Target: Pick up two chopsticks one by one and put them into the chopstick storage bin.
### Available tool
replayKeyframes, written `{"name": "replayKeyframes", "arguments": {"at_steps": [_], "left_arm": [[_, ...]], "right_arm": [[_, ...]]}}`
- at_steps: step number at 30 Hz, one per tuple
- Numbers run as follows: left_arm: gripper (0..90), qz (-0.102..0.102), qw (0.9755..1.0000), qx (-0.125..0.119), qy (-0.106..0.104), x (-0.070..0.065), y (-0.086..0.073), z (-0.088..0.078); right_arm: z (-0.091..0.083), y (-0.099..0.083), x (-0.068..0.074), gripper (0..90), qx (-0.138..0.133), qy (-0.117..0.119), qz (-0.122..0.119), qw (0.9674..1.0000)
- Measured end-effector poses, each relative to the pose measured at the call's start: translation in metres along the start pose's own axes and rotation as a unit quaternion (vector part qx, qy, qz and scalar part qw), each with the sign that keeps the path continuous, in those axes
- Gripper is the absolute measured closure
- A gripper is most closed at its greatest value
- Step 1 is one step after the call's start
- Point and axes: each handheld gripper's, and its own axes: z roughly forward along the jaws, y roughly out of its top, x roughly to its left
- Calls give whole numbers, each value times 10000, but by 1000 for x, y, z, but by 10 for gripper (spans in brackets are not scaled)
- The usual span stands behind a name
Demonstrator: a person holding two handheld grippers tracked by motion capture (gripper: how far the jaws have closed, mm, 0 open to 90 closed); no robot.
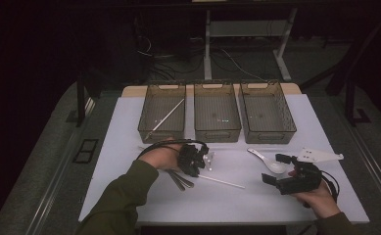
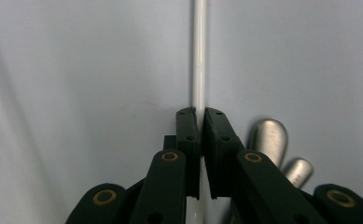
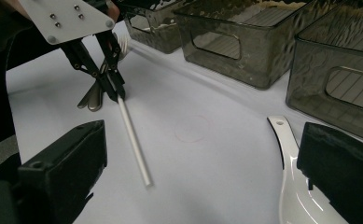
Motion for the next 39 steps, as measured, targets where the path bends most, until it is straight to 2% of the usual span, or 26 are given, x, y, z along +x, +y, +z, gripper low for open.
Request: {"name": "replayKeyframes", "arguments": {"at_steps": [2, 9, 10, 11, 13, 15, 18, 21, 25, 31, 32, 35, 36, 37, 38, 39], "left_arm": [[843, -86, 9999, -96, -6, 3, 0, 0], [844, -177, 9990, -332, 261, 9, 4, -12], [844, -281, 9983, -418, 290, 9, 4, -15], [843, -265, 9980, -467, 345, 9, 4, -18], [843, -444, 9966, -576, 377, 10, 2, -26], [843, -494, 9959, -612, 451, 11, 0, -34], [843, -707, 9926, -779, 613, 12, -4, -48], [843, -931, 9882, -967, 744, 13, -9, -62], [843, -1240, 9799, -1234, 961, 16, -18, -80], [843, -1601, 9688, -1387, 1285, 22, -35, -103], [843, -1624, 9684, -1364, 1311, 24, -38, -106], [842, -1798, 9616, -1453, 1476, 28, -47, -117], [842, -1875, 9587, -1504, 1520, 29, -50, -120], [843, -1995, 9538, -1600, 1579, 31, -53, -124], [842, -2002, 9534, -1573, 1621, 32, -55, -126], [842, -2073, 9502, -1608, 1681, 33, -58, -129]], "right_arm": [[0, 0, 0, 15, -14, 3, -8, 10000], [-2, 0, -1, 15, -26, -8, 27, 10000], [-2, 0, -1, 15, -31, -7, 29, 10000], [-2, 0, -1, 15, -32, -13, 24, 10000], [-2, 0, -1, 15, -40, -14, 21, 10000], [-2, 0, -1, 15, -43, -19, 10, 10000], [-2, 0, -1, 15, -57, -19, 16, 10000], [-2, 0, -1, 15, -36, -17, 15, 10000], [-1, 0, -1, 15, -29, -1, 20, 10000], [-1, 0, -1, 15, -17, -1, 61, 10000], [-1, 0, -1, 15, -30, -13, 38, 10000], [-1, 0, -1, 15, -32, -9, 31, 10000], [-1, 0, -1, 15, -33, -12, 35, 10000], [-1, 0, -1, 15, -33, -11, 35, 10000], [-1, 0, -1, 15, -47, -14, 28, 10000], [-1, 0, -1, 15, -54, -17, 31, 10000]]}}
